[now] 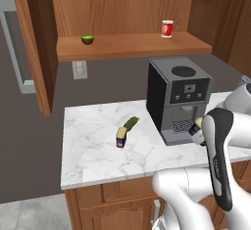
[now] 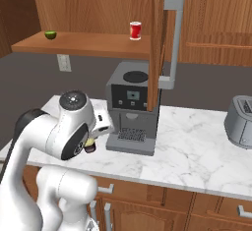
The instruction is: Pick the cans from the counter and place them in their designated side in the cabinet.
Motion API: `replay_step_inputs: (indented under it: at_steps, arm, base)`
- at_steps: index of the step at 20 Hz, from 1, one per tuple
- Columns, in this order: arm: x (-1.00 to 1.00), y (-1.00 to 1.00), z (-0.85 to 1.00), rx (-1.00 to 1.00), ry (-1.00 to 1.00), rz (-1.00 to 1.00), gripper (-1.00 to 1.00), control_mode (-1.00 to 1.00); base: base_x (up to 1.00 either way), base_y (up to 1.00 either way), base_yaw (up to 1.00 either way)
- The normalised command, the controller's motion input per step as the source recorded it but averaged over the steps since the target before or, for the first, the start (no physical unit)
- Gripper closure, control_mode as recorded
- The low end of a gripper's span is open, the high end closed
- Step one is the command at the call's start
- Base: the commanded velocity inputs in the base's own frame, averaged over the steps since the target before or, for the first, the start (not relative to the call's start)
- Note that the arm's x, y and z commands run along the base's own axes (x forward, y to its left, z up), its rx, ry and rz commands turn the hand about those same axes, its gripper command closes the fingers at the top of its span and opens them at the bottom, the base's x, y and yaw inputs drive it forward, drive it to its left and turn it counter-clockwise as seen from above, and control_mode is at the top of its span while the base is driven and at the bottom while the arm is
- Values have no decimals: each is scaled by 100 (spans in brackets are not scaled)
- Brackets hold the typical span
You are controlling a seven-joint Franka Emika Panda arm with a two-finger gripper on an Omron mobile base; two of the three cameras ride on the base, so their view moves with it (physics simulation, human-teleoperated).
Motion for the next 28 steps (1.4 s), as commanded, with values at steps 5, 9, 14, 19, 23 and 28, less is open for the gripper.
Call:
replay_step_inputs:
  at_steps: [5, 9, 14, 19, 23, 28]
  arm:
    - [-1, 13, 31, 0, -4, -6, 100, -100]
    - [-1, 7, 26, 0, -1, -10, 100, -100]
    - [-7, 0, 26, 0, 0, -9, 100, -100]
    - [-8, 1, 28, 0, -1, -8, 100, -100]
    - [-13, 0, 29, 2, -3, -6, 100, -100]
    - [-23, 0, 30, 3, -7, -2, 100, -100]
  base:
    - [0, 0, 0]
    - [0, 0, 0]
    - [0, 0, 0]
    - [0, 0, 0]
    - [0, 0, 0]
    - [0, 0, 0]
